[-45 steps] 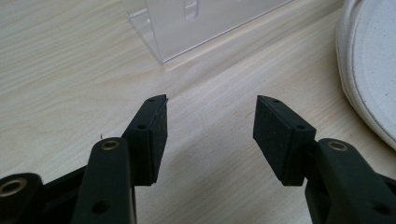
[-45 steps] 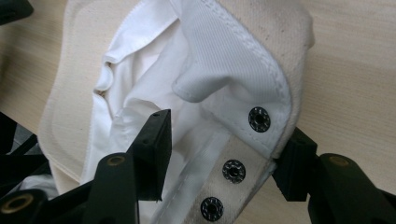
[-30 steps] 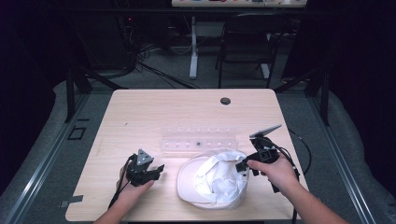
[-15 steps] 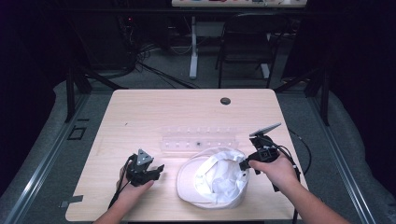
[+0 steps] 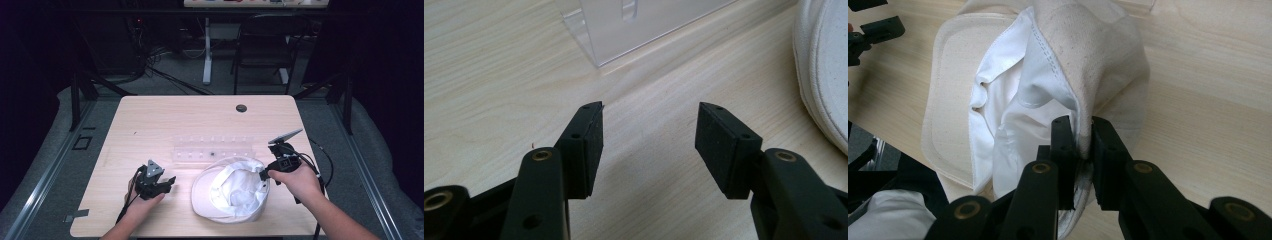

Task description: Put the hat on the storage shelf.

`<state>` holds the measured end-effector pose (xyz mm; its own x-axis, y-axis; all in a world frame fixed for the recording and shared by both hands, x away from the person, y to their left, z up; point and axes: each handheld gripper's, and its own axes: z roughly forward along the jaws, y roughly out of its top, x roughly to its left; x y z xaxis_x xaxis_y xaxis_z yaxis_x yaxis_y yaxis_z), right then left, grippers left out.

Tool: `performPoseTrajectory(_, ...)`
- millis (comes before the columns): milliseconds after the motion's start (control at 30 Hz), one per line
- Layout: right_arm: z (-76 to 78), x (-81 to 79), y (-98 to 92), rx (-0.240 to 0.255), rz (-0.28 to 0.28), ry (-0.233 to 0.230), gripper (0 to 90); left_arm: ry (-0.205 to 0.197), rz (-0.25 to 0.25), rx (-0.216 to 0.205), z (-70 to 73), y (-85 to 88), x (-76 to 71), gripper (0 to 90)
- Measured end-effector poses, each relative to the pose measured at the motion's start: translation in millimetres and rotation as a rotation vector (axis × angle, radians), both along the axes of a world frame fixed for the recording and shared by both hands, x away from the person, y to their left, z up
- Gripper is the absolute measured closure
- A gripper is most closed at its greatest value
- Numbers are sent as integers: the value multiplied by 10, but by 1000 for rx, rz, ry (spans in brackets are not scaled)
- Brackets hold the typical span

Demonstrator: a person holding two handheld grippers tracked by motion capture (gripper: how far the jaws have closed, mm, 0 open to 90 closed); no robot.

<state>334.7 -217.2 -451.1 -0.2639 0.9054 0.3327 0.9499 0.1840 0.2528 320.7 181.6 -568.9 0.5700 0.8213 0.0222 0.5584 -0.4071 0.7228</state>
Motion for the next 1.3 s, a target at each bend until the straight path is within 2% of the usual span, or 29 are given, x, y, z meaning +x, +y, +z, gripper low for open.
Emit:
performPoseTrajectory(33, 15, 2, -9, -7, 18, 6, 823, 0, 0, 0, 0, 0, 0, 453)
performPoseTrajectory(67, 19, -7, 2, -5, 7, 2, 824, 1, 2, -3, -1, -2, -2, 453)
performPoseTrajectory(100, 39, -4, -13, -14, 29, 13, 824, 0, 1, -4, -2, -2, -1, 453)
performPoseTrajectory(133, 42, -16, -2, -8, 9, 2, 825, -1, 3, -3, -2, -4, -2, 453)
performPoseTrajectory(200, 86, -13, -29, -5, 24, 13, 826, 0, 2, -3, -2, -4, -2, 453)
performPoseTrajectory(233, 94, -22, -24, -6, 5, 5, 826, -2, 1, 1, -1, -2, -2, 453)
performPoseTrajectory(267, 106, -20, -35, 0, 10, 7, 826, -2, 1, 1, -1, -1, -2, 452)
performPoseTrajectory(367, 162, -30, -61, -12, -2, 7, 826, -1, 1, 2, -2, -2, -3, 453)
performPoseTrajectory(433, 208, -33, -89, -28, 10, 12, 827, -1, 2, 1, -2, -2, -3, 453)
performPoseTrajectory(600, 281, -45, -129, -12, -12, 10, 827, -1, 2, 2, -1, -6, -5, 453)
performPoseTrajectory(667, 291, -50, -126, 20, -42, 17, 827, -2, 2, 2, -2, -7, -5, 453)
performPoseTrajectory(767, 316, -43, -131, 45, -44, 39, 827, -1, 2, 2, -2, -7, -4, 452)
performPoseTrajectory(900, 355, -22, -150, 102, -46, 67, 827, -1, 1, 1, -1, -4, -4, 453)
performPoseTrajectory(933, 362, -23, -142, 117, -61, 61, 827, -1, 3, 0, 0, -3, -4, 453)
performPoseTrajectory(1100, 429, -19, -143, 184, -50, 72, 827, -3, 4, -1, 0, -3, -5, 453)
performPoseTrajectory(1167, 450, -23, -135, 205, -56, 65, 828, -5, 4, -2, 1, -6, -7, 453)
performPoseTrajectory(1200, 466, -20, -145, 204, -40, 69, 828, -6, 5, -2, 1, -7, -7, 453)
performPoseTrajectory(1300, 492, -20, -141, 248, -49, 54, 828, -5, 3, 2, 0, -11, -4, 453)
